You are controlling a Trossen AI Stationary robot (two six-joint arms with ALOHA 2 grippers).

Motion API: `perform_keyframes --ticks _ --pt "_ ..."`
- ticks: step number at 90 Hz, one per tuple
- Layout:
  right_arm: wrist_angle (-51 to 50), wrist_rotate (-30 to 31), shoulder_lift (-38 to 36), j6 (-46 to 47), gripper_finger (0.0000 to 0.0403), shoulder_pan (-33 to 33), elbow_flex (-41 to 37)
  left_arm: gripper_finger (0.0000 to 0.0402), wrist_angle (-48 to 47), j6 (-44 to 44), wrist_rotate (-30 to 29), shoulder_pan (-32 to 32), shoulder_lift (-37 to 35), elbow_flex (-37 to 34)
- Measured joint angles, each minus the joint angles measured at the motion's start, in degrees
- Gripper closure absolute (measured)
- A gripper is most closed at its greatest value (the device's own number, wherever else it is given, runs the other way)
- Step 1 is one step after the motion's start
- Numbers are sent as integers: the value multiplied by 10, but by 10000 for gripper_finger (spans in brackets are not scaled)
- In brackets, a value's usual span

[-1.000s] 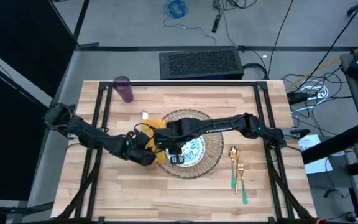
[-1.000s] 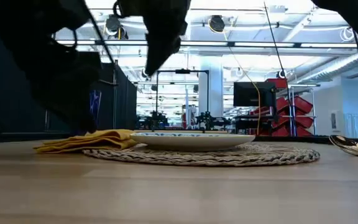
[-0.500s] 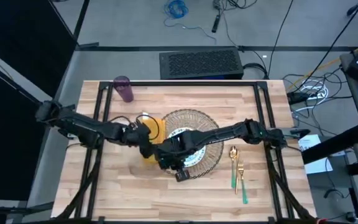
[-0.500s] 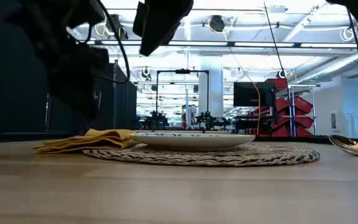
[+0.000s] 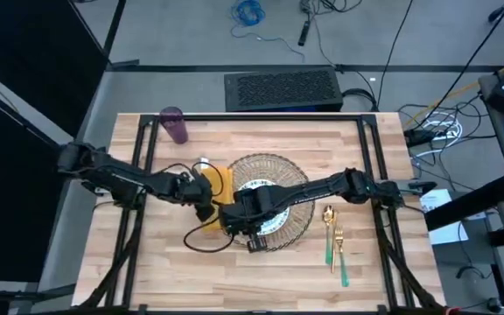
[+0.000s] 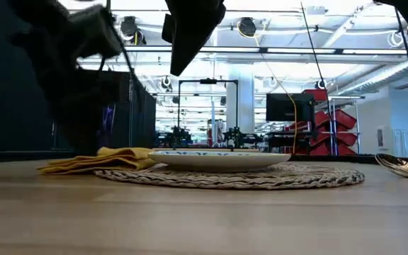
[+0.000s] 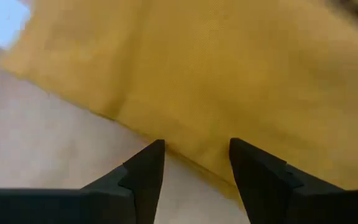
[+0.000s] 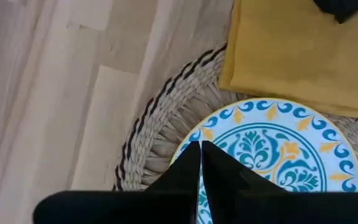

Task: Set table place
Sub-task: Put the yellow table napkin to the left of the white patterned plate, then put the green fork on the yellow table napkin

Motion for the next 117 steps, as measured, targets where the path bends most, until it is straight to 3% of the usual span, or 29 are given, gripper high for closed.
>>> perform_keyframes --ticks 18,54,73,94,105,117 --pt "-10 1 0 -23 403 12 0 235 16 -41 4 -18 2 -24" --pt "-28 3 0 -27 403 16 0 235 -45 -46 23 -31 -32 -28" --pt "-109 148 -7 -13 403 3 -1 235 -69 -46 31 -31 -78 -23" --pt "-130 142 -72 29 403 -42 -2 235 -65 -25 -23 -49 -160 11" --pt "-143 168 -126 68 403 -93 -59 235 -22 15 -75 -59 -200 26" --pt "-72 180 -239 106 403 -128 -224 235 124 65 -62 -60 -209 29"
